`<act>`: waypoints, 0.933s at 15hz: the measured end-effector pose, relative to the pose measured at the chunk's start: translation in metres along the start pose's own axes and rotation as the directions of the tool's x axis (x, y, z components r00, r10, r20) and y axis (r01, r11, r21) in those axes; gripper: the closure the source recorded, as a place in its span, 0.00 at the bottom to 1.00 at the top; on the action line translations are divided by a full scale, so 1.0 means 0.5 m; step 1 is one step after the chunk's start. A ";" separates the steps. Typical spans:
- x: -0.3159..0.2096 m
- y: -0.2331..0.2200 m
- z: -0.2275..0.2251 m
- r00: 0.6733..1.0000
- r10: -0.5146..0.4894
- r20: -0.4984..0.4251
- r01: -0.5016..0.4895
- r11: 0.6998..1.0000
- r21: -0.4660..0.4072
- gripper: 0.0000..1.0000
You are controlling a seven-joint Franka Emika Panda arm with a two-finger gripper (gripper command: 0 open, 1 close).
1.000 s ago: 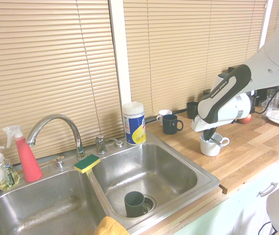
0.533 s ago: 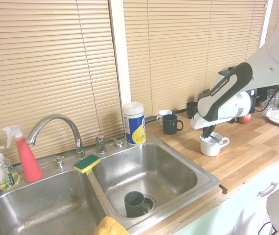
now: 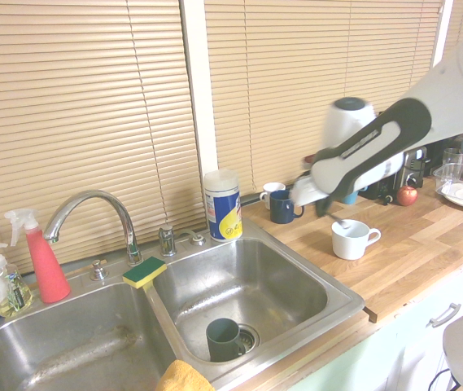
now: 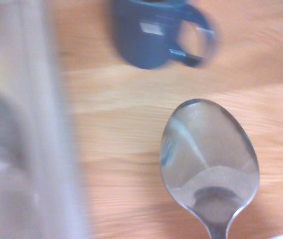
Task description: Put the spoon into the sink
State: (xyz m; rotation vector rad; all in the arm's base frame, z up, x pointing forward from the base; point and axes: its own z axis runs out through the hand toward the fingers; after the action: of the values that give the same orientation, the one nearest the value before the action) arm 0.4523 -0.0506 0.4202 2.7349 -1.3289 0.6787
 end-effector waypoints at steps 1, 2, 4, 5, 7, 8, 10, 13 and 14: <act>-0.044 -0.040 0.004 1.000 -0.030 -0.007 0.030 0.999 -0.014 1.00; -0.089 -0.083 0.011 0.998 -0.065 -0.015 0.064 0.998 -0.026 1.00; -0.176 -0.173 0.033 0.992 -0.123 -0.032 0.121 0.991 -0.050 1.00; -0.216 -0.216 0.053 0.989 -0.146 -0.029 0.144 0.988 -0.064 1.00; -0.275 -0.281 0.110 0.984 -0.179 -0.003 0.178 0.979 -0.099 1.00; -0.301 -0.307 0.144 0.981 -0.191 0.014 0.191 0.974 -0.118 1.00; -0.345 -0.349 0.228 0.976 -0.209 0.062 0.216 0.965 -0.147 1.00; -0.399 -0.377 0.365 0.968 -0.208 0.137 0.233 0.951 -0.205 1.00; -0.412 -0.374 0.394 0.966 -0.203 0.160 0.235 0.947 -0.220 1.00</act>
State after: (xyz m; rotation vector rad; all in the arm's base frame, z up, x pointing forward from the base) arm 0.5554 0.1802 0.1914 2.7130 -1.0243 0.3005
